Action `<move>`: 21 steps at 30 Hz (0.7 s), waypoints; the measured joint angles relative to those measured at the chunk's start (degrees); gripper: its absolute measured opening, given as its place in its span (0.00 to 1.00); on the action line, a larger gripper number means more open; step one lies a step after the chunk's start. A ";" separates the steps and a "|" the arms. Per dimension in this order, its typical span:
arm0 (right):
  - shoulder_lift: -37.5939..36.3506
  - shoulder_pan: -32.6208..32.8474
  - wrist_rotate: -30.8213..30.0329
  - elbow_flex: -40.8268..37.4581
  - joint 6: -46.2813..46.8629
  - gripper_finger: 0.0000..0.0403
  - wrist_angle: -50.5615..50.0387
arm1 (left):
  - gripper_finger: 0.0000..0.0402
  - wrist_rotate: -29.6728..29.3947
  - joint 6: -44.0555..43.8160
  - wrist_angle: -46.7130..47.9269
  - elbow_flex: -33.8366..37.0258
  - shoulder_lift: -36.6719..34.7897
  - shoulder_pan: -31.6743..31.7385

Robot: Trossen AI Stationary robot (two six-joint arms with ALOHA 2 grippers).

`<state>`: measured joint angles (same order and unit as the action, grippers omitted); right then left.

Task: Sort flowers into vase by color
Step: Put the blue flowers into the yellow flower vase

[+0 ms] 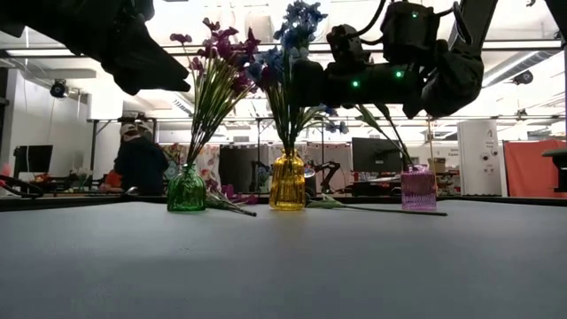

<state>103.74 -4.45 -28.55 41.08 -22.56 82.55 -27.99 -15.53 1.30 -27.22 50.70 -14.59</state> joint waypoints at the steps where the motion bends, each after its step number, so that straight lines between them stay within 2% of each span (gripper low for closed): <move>1: 0.00 0.00 -0.02 0.17 -0.01 0.07 0.02 | 0.48 0.00 0.02 0.00 0.02 0.00 0.00; 17: -0.04 0.33 -0.05 1.29 -0.50 0.07 -2.21 | 0.48 0.02 0.00 0.02 0.04 0.01 0.01; 21: -0.44 0.46 -0.09 1.29 0.52 0.13 -4.17 | 0.48 0.02 0.00 0.02 0.04 0.02 0.00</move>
<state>103.30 -3.99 -28.64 42.37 -22.04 78.39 -27.97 -15.53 1.32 -27.18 50.72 -14.59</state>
